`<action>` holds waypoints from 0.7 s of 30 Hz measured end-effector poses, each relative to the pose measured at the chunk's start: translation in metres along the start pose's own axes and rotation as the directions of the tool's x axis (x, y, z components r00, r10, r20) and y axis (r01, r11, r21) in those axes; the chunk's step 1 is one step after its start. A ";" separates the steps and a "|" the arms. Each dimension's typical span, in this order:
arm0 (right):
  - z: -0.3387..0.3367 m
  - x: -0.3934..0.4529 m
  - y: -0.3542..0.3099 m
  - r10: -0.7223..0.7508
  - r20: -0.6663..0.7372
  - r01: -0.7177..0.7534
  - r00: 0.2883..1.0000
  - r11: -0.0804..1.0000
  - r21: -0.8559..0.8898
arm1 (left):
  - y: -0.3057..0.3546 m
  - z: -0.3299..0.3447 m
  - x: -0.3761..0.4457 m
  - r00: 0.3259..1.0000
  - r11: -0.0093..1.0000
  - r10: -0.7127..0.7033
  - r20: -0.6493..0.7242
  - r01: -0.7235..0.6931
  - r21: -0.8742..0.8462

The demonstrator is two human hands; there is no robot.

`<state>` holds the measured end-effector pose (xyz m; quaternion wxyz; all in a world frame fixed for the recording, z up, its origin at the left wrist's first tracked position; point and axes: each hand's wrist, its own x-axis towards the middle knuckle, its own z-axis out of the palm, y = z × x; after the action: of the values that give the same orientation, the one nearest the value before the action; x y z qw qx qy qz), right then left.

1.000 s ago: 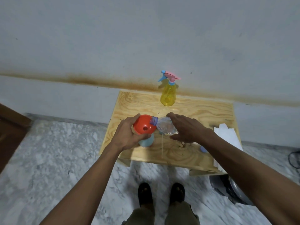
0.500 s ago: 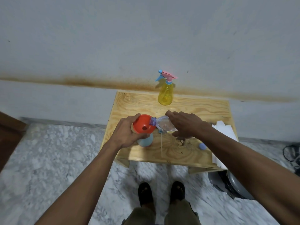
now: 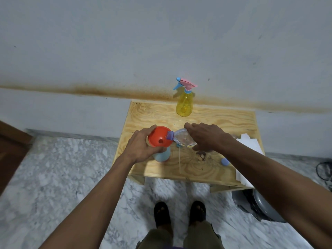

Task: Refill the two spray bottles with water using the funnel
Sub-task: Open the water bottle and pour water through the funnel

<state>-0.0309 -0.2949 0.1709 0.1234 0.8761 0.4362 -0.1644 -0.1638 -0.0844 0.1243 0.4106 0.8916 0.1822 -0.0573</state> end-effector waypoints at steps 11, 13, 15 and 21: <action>-0.002 -0.001 -0.003 0.008 -0.013 -0.008 1.000 0.999 -0.036 | -0.001 0.000 0.000 1.000 1.000 -0.002 0.004 0.002 0.003; -0.003 -0.001 -0.004 0.007 -0.014 -0.008 1.000 0.999 -0.045 | 0.000 0.000 0.000 1.000 1.000 -0.006 0.005 0.006 0.000; -0.004 -0.001 -0.004 0.005 -0.015 -0.006 1.000 0.999 -0.051 | 0.000 0.000 0.000 1.000 1.000 -0.006 0.003 0.006 -0.002; -0.005 -0.001 -0.005 0.016 -0.015 -0.017 1.000 0.998 -0.056 | -0.003 0.001 0.002 1.000 1.000 -0.015 0.009 0.015 -0.002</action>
<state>-0.0348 -0.2905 0.1752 0.1464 0.8769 0.4344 -0.1447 -0.1630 -0.0829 0.1214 0.4119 0.8894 0.1873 -0.0641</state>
